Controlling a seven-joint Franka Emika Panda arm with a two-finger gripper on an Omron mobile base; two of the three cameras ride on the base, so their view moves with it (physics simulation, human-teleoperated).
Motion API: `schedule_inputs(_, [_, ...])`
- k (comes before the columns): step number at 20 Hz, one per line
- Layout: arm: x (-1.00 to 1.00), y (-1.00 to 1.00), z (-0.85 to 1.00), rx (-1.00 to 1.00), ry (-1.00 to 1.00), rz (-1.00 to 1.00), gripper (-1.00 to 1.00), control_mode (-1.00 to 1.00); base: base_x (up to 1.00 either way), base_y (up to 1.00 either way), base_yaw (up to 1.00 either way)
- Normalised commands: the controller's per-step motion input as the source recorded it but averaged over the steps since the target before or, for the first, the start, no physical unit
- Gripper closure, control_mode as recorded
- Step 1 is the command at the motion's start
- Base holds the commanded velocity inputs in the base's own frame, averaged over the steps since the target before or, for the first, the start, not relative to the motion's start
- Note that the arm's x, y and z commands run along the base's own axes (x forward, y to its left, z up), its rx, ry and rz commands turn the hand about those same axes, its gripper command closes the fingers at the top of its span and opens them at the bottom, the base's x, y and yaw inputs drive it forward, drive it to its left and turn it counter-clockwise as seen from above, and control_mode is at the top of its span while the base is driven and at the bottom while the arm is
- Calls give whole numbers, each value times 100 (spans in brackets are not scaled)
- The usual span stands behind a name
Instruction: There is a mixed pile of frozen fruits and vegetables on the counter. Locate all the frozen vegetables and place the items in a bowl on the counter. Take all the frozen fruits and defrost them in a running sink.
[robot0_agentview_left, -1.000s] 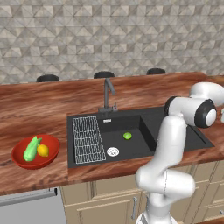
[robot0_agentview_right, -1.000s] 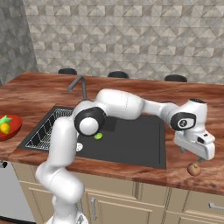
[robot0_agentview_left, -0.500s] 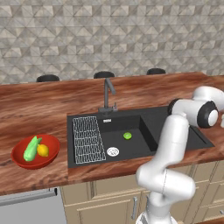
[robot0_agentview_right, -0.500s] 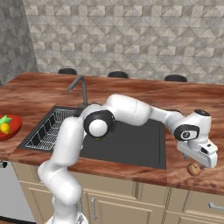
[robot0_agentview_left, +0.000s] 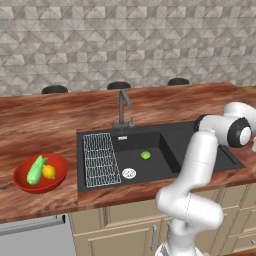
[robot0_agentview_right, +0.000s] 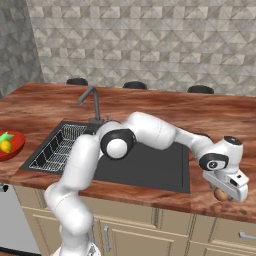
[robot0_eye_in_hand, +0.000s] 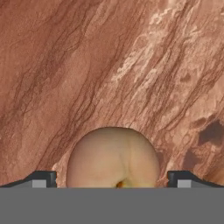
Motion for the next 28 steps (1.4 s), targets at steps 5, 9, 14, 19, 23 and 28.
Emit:
schedule_inputs(5, [0,1,-17,0,0,0,100,-100,0,0,0])
schedule_inputs(9, [-3,2,0,0,0,-2,100,-100,0,0,0])
schedule_inputs(14, [0,40,13,-8,0,-2,100,-100,0,0,0])
schedule_inputs(19, [-8,49,71,-5,-13,21,100,-100,0,0,0])
schedule_inputs(23, [26,70,24,0,-15,19,100,-100,0,0,0])
schedule_inputs(28, [72,85,-1,-4,-4,8,100,-100,0,0,0])
